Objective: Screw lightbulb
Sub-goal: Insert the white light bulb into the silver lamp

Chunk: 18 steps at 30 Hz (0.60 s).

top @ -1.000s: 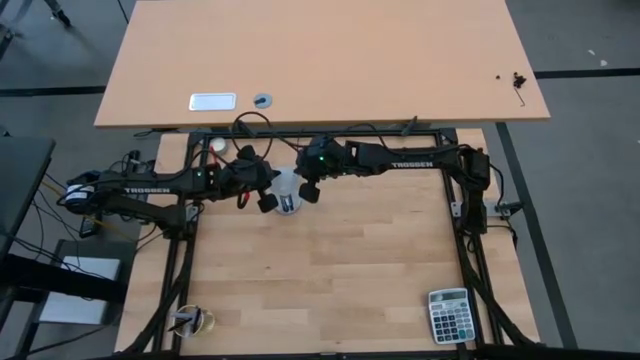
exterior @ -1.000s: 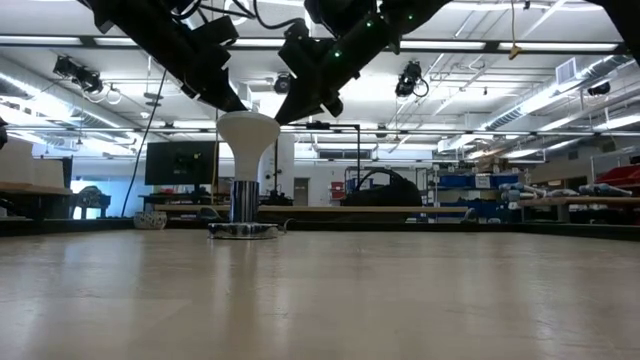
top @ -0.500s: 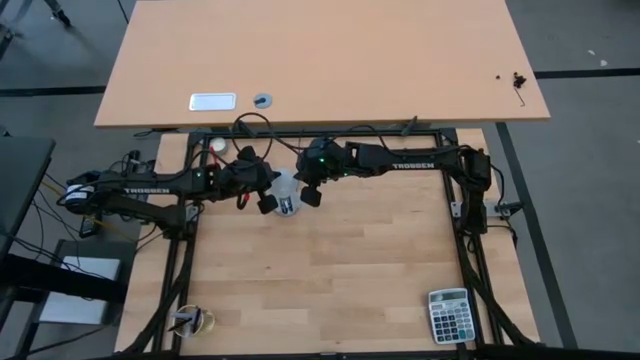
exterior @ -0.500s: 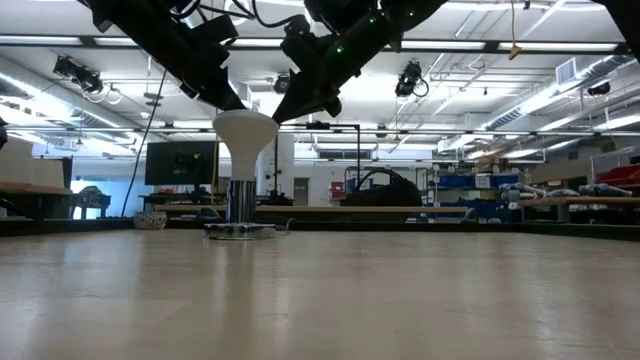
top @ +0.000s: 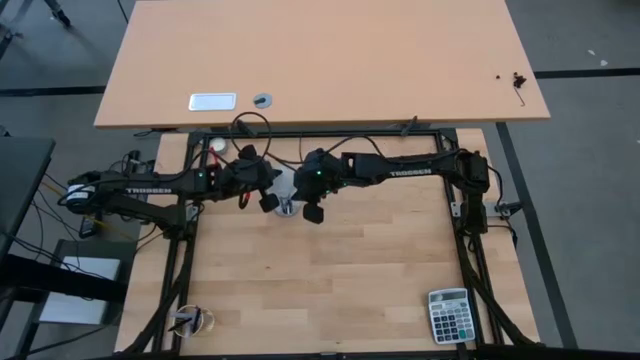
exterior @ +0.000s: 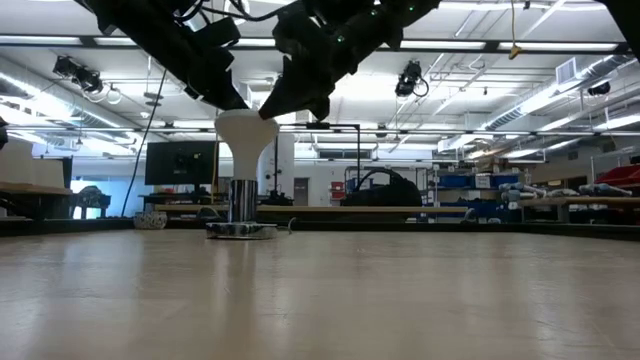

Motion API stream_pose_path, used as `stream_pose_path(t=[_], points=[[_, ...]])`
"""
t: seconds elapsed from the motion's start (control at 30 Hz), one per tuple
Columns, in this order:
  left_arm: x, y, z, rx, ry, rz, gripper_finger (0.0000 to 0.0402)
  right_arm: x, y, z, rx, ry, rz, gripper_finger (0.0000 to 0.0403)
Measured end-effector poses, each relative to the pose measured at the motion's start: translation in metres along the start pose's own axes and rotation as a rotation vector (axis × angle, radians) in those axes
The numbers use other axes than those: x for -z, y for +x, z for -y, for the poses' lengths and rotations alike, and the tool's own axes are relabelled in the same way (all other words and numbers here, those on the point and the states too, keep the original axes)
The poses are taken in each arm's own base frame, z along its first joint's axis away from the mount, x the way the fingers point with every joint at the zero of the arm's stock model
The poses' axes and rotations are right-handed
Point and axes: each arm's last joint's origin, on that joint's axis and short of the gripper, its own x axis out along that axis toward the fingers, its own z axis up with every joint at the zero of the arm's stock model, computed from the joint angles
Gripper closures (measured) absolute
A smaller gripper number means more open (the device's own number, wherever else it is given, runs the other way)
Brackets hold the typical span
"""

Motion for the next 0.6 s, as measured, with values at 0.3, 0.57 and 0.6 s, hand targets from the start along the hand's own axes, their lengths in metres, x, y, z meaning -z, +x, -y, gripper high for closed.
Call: stream_pose_path(t=[0.3,0.57,0.6], points=[[-0.005,-0.014,-0.006,0.008,-0.011,0.046,0.0402,-0.007,-0.012,0.000,0.024,-0.009,0.039,0.0394],[-0.010,-0.034,-0.014,0.008,-0.037,0.121,0.0402,-0.016,-0.024,0.005,0.139,-0.033,0.097,0.0394],[-0.009,-0.037,-0.015,0.010,-0.035,0.118,0.0402,-0.016,-0.024,0.008,0.156,-0.029,0.097,0.0394]])
